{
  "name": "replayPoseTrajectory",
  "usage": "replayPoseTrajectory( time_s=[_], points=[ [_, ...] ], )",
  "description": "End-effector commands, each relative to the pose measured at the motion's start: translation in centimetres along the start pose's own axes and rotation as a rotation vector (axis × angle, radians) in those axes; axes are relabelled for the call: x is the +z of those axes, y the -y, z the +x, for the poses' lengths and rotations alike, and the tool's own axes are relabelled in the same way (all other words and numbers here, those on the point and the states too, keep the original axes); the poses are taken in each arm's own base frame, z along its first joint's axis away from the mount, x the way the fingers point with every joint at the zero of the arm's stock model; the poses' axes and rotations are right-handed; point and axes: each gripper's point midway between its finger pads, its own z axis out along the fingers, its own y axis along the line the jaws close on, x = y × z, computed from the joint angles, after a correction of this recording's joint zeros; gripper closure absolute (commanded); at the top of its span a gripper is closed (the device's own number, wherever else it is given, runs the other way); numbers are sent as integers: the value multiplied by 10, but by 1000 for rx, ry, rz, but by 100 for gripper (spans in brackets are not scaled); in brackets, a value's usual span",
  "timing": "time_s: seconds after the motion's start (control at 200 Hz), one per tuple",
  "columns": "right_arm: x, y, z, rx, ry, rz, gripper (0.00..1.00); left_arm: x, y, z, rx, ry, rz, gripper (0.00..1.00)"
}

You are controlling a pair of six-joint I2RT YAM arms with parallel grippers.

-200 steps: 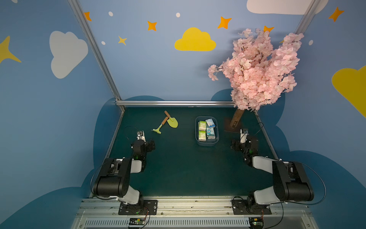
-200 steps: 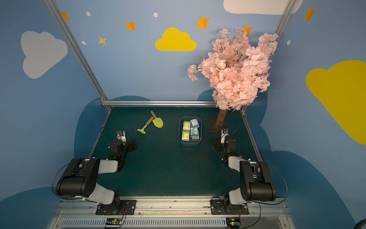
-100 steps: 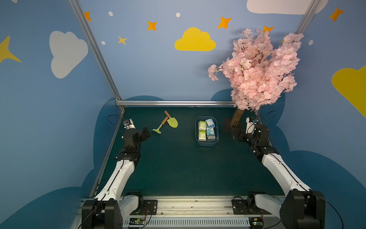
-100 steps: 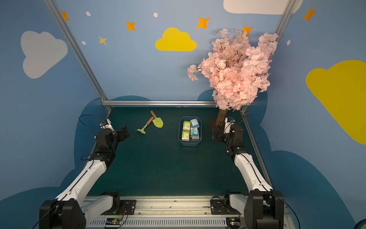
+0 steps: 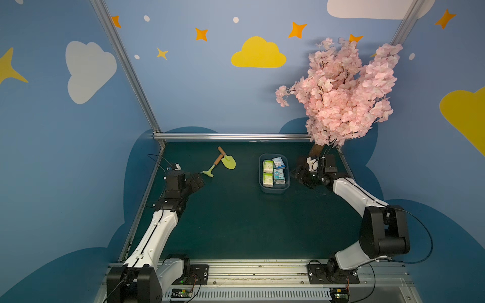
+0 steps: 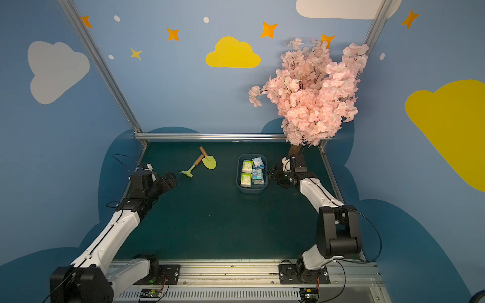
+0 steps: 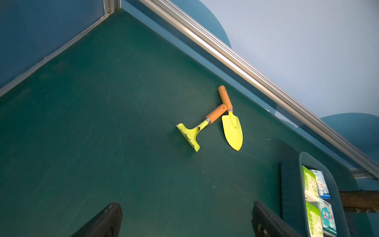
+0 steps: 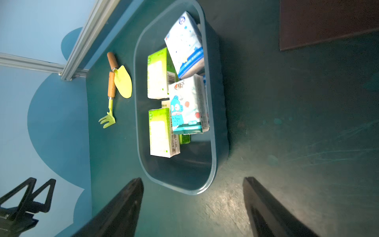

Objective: Take the pocket tissues out of the storage box
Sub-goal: Move the storage box to the center of the board.

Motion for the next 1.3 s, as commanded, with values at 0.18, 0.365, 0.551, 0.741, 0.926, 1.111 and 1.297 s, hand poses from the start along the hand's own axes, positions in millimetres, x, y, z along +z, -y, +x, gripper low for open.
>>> replayPoseTrajectory(
  time_s=[0.18,0.365,0.551,0.741,0.926,1.111,1.297],
  points=[
    [38,8,1,85,-128,10,45,-2,1,9,7,-38,1,0],
    [56,18,5,94,-179,30,55,-5,-1,11,7,-39,-11,0],
    [64,19,9,76,-221,35,67,-8,-4,12,1,-35,-22,0],
    [63,13,18,8,-253,47,83,-10,-5,10,1,-31,-32,0],
    [57,11,31,-58,-284,84,95,-13,-4,1,32,-9,-40,0],
    [49,3,47,-94,-288,94,99,-12,-1,-3,54,-5,-40,0],
    [44,-12,74,-128,-317,100,100,-9,4,-5,55,-10,-21,0]
  ],
)
